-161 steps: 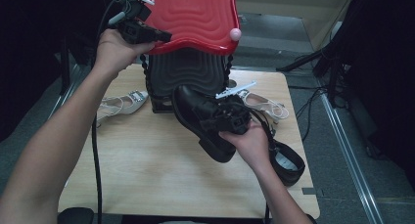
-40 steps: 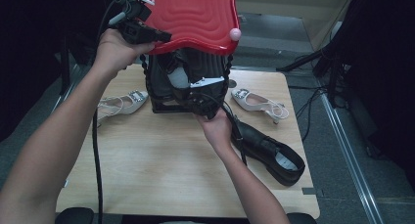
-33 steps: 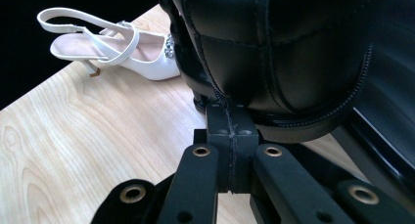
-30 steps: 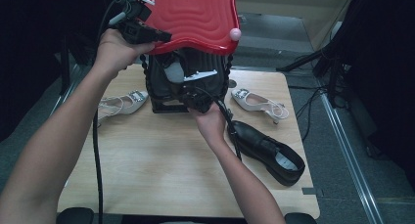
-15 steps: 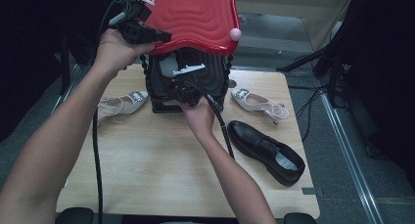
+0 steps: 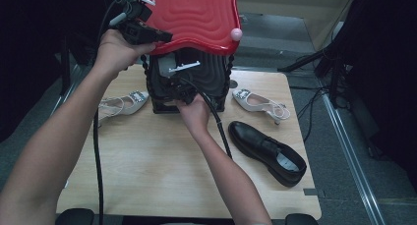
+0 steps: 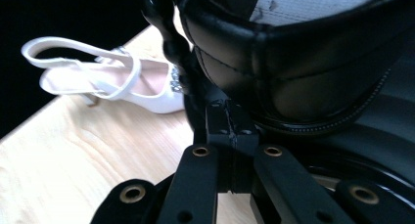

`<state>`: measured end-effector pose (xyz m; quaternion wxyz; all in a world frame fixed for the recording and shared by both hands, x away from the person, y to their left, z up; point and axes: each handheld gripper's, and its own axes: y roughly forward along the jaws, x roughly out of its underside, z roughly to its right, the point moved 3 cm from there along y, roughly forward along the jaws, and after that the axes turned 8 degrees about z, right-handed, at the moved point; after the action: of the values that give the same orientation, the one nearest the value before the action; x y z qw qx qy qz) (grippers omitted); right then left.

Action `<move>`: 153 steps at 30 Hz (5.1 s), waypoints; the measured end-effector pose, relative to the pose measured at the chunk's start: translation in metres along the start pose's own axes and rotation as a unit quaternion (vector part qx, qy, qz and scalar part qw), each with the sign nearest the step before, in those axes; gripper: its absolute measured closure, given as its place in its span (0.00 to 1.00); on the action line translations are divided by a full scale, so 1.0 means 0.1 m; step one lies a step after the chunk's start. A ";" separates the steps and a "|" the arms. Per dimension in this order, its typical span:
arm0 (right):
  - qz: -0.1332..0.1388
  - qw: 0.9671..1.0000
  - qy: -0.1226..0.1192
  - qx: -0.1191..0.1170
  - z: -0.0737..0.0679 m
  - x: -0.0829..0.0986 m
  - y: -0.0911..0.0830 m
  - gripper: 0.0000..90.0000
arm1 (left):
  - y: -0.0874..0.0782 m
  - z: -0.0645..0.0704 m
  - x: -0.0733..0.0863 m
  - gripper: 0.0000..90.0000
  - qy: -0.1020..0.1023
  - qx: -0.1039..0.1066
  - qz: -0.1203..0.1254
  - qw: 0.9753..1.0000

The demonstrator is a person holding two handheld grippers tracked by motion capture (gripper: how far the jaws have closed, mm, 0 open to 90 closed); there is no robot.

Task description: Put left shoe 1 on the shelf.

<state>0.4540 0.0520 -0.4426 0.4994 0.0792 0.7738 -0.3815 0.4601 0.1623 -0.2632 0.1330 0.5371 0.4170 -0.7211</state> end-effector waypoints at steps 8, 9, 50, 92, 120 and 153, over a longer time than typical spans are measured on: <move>0.017 0.999 -0.027 -0.022 -0.06 0.06 -0.20 0.99 | 0.01 0.00 -0.01 1.00 -0.010 -0.003 -0.004 1.000; 0.013 0.999 -0.033 -0.029 -0.07 0.09 -0.27 0.98 | 0.01 0.01 -0.01 1.00 -0.011 -0.003 -0.004 1.000; 0.029 0.996 -0.038 -0.073 0.27 0.87 -1.41 0.61 | -0.46 0.39 0.66 0.49 -0.009 0.065 -0.010 0.998; -0.014 0.999 -0.011 -0.039 0.52 1.50 -1.80 0.62 | 0.00 0.66 2.33 0.48 -0.065 0.098 -0.052 0.992; -0.026 0.999 0.018 0.037 0.88 1.78 -2.54 0.63 | 0.28 0.82 2.50 0.48 -0.050 0.139 -0.068 0.987; -0.084 0.989 0.031 0.118 1.05 2.00 -2.69 0.67 | 0.27 0.77 2.48 0.49 -0.049 0.132 -0.059 0.988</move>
<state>0.2954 -0.2575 -0.4940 0.4285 0.0840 0.7421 -0.5086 0.3296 0.1519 -0.4896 0.0384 0.4890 0.3417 -0.8017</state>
